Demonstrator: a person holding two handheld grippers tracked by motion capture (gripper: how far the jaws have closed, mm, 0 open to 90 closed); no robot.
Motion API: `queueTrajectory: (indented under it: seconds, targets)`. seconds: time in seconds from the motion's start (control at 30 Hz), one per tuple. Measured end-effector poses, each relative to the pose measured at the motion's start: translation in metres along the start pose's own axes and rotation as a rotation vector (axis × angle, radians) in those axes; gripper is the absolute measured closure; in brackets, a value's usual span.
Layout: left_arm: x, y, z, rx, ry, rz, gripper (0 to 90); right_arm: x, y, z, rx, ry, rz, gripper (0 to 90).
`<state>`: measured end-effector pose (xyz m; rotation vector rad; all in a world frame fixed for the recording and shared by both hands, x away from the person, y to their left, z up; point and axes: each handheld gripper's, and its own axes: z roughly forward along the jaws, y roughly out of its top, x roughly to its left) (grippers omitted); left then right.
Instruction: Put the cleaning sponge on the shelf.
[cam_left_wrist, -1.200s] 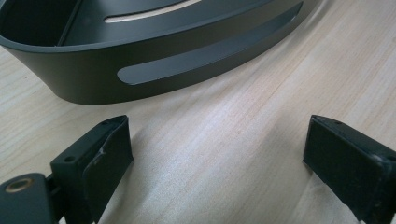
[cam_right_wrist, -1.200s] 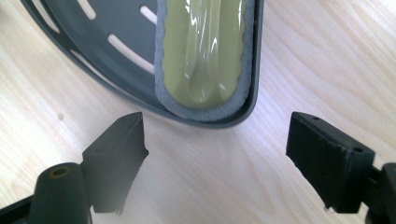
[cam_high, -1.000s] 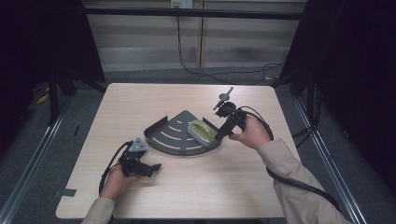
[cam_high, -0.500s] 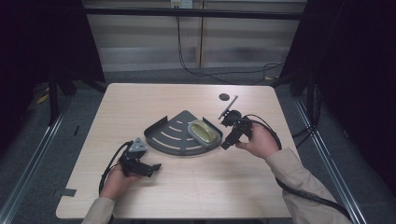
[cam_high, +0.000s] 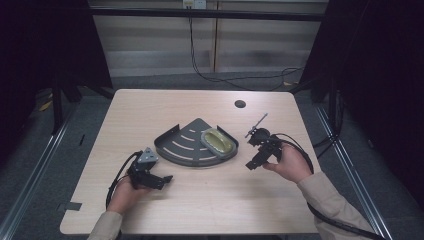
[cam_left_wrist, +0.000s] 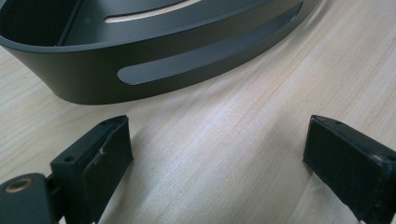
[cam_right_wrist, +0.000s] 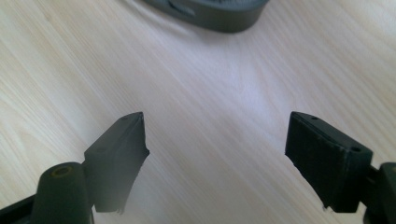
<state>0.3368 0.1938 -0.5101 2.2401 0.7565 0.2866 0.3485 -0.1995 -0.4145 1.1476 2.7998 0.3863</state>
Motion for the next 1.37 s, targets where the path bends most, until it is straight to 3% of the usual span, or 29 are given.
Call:
queueTrajectory:
  seconds: [0.07,0.2,0.57,0.9,0.97,1.37]
  targets:
    - [0.0,0.0,0.0,0.001,0.0,0.002,7.4,0.0,-0.01,0.002,0.004,-0.011,0.0,20.0]
    - [0.0,0.0,0.0,0.0,0.0,0.0,7.4,-0.002,-0.024,0.005,-0.018,0.014,0.019,19.7]
    - [0.0,0.0,0.0,0.0,0.0,0.0,7.4,0.004,-0.051,0.023,-0.005,0.012,0.019,17.9]
    - [0.0,0.0,0.0,0.0,0.001,-0.001,7.4,0.004,-0.076,0.043,-0.08,0.012,0.022,16.1]
    - [0.0,0.0,0.0,0.0,0.001,0.0,7.4,0.004,-0.081,0.046,-0.075,0.009,0.015,15.9]
    - [0.0,0.0,0.0,0.0,0.001,0.0,7.4,0.005,-0.093,0.046,-0.124,0.011,0.027,12.8]
